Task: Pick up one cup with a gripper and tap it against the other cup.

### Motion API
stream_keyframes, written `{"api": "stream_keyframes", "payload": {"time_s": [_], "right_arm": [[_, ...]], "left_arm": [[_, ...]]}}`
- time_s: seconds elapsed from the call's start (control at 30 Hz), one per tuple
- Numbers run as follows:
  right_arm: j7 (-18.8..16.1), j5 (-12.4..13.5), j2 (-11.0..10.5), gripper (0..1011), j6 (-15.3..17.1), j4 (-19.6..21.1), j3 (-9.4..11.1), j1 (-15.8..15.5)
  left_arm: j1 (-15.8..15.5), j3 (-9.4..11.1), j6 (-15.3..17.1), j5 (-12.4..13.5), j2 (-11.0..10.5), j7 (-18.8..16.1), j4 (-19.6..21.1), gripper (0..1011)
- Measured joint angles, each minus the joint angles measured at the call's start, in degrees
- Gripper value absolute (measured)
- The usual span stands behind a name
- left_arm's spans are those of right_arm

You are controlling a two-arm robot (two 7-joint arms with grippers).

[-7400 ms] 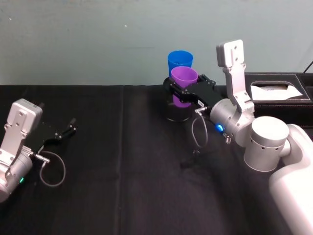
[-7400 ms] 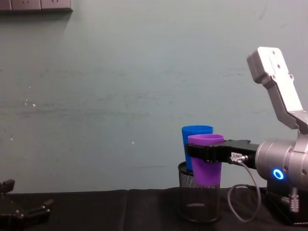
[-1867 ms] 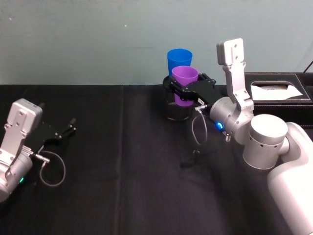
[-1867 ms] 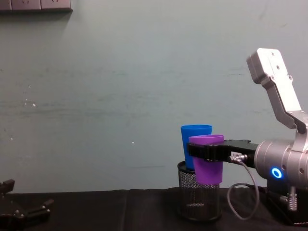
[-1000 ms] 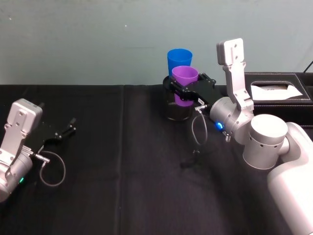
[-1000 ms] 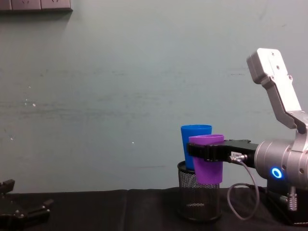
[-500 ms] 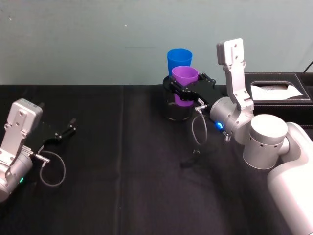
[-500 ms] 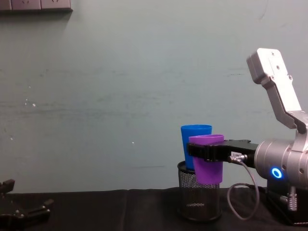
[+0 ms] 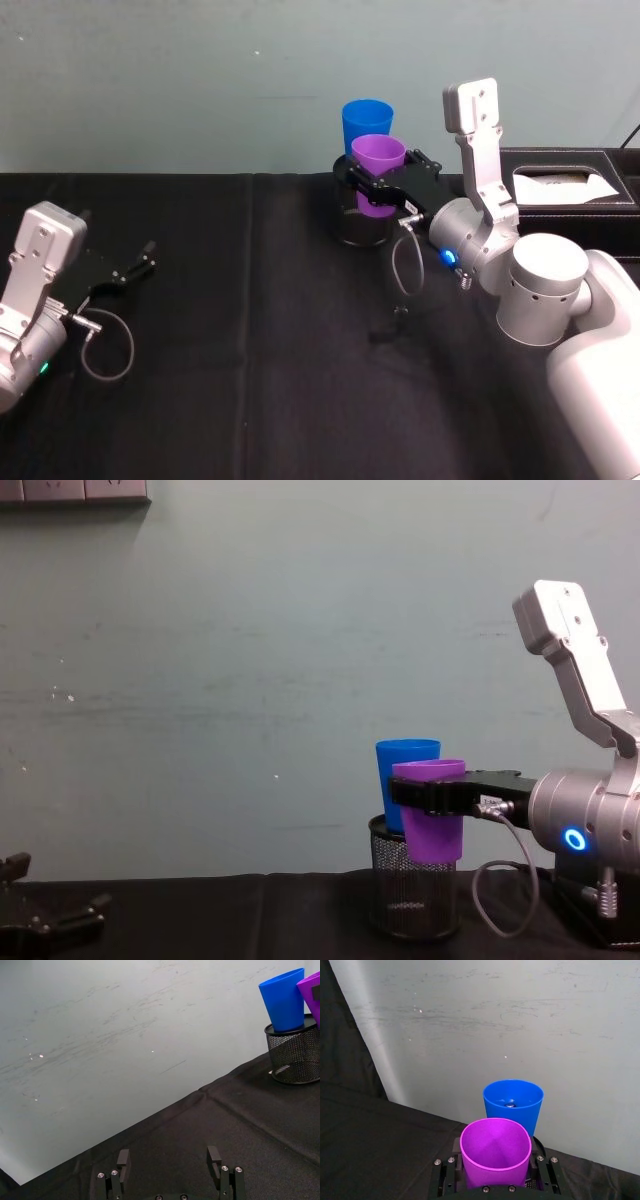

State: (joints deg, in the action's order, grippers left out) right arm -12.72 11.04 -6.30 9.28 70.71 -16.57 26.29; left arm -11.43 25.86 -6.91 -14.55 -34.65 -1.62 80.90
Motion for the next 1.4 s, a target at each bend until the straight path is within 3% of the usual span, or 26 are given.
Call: {"api": "stream_keyframes", "payload": {"time_s": [1.03, 1.27, 1.4], "right_arm": [[0.0, 0.0, 0.0, 722, 0.0, 0.1, 0.0, -0.1], [-0.1, 0.0, -1.2, 722, -0.2, 4.6, 0.1, -4.2], [-0.6, -0.2, -2.9, 722, -1.3, 9.4, -0.2, -8.9]], "left_arm": [[0.0, 0.0, 0.0, 0.0, 0.0, 0.0, 0.0, 1000], [0.0, 0.0, 0.0, 0.0, 0.0, 0.0, 0.0, 1000], [0.0, 0.0, 0.0, 0.0, 0.0, 0.0, 0.0, 1000]]}}
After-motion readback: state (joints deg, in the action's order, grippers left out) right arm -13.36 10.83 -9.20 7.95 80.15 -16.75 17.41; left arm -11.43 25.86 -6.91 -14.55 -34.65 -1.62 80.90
